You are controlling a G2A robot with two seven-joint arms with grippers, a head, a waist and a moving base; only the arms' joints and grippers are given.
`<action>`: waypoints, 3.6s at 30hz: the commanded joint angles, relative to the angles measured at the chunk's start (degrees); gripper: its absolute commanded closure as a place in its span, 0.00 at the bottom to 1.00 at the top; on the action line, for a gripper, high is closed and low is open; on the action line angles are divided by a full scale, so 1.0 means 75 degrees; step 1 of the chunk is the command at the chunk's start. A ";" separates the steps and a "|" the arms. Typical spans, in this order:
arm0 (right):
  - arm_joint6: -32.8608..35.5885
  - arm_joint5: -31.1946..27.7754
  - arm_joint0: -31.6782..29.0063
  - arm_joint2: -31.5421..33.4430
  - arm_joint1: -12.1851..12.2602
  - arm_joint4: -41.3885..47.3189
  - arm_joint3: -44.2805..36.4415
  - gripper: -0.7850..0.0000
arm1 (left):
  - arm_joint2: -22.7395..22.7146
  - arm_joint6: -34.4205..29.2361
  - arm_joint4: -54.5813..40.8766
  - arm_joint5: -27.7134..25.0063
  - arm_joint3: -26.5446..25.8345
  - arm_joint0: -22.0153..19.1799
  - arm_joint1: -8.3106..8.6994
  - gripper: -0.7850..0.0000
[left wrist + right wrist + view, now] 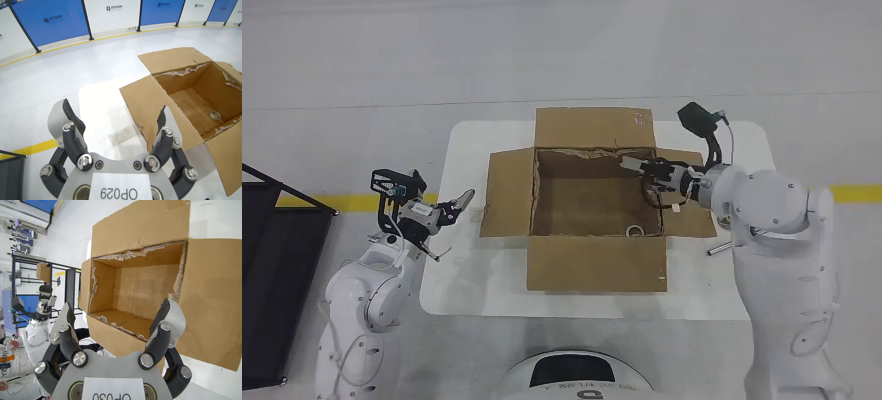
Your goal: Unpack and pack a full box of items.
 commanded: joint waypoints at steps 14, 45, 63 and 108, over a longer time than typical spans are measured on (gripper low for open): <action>0.0161 0.0195 0.1036 -0.1261 -0.0085 -0.0094 0.1308 0.00 | 0.0000 0.0000 0.0000 0.0000 0.0000 0.0000 0.0000 0.00; 0.0807 -0.0450 -0.0194 -0.3012 -0.0019 -0.2005 0.1530 0.00 | 0.0000 0.0000 0.0000 0.0000 0.0000 0.0000 0.0000 0.00; 0.0777 -0.0419 -0.0266 -0.2748 -0.0121 -0.2329 0.2079 0.00 | 0.0000 0.0000 0.0000 0.0000 0.0000 0.0000 0.0000 0.00; 0.0628 -0.0273 0.0249 -0.3413 -0.0361 -0.2471 0.3085 0.00 | 0.0000 0.0000 0.0000 0.0000 0.0000 0.0000 0.0000 0.00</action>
